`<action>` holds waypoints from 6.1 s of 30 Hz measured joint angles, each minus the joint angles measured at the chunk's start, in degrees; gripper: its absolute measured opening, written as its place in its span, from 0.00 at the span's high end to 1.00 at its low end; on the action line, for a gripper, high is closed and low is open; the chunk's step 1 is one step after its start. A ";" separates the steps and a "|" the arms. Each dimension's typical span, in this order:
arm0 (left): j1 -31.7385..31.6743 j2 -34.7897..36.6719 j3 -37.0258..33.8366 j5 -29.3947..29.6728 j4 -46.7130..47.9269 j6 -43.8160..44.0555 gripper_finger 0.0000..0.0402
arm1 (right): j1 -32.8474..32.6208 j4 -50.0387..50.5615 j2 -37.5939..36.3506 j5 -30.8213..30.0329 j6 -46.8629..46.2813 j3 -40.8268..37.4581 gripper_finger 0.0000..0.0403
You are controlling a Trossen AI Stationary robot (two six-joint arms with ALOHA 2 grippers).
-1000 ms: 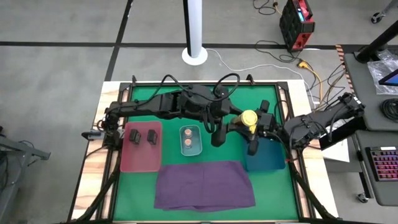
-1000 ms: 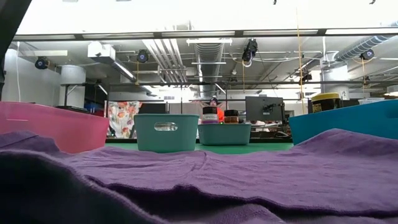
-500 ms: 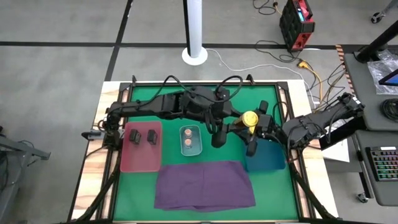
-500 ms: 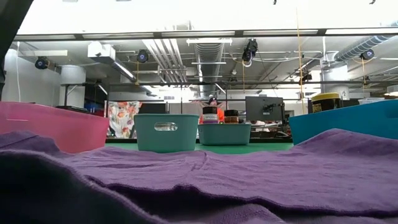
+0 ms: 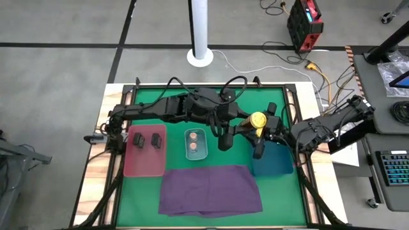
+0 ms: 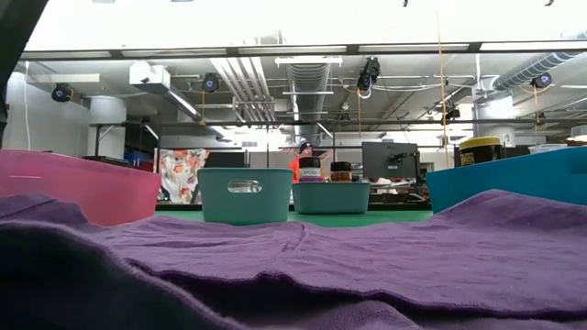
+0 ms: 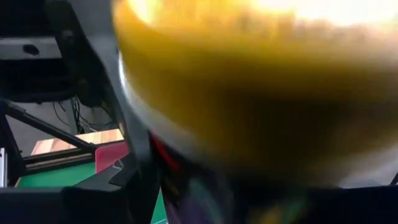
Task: Sort spices by type
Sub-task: Put the yellow seasoning bottle into the blue bin
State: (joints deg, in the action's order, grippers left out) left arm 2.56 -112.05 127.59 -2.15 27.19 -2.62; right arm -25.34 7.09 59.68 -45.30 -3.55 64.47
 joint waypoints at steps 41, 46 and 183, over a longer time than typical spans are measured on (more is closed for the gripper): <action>0.21 5.38 -1.64 17.16 17.06 -4.62 0.58 | 0.81 16.65 2.73 -4.39 -2.46 15.88 0.10; 0.80 5.38 -1.71 17.02 14.01 -4.60 0.58 | 2.77 18.10 5.29 -4.31 -2.47 18.39 0.10; 1.98 26.23 -1.75 30.25 26.97 -3.26 0.43 | -17.27 38.61 4.83 4.86 -79.13 -30.90 0.25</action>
State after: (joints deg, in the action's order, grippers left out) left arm 4.54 -85.83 125.84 28.10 54.17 -5.88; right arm -42.61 45.71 64.51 -40.44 -82.68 33.57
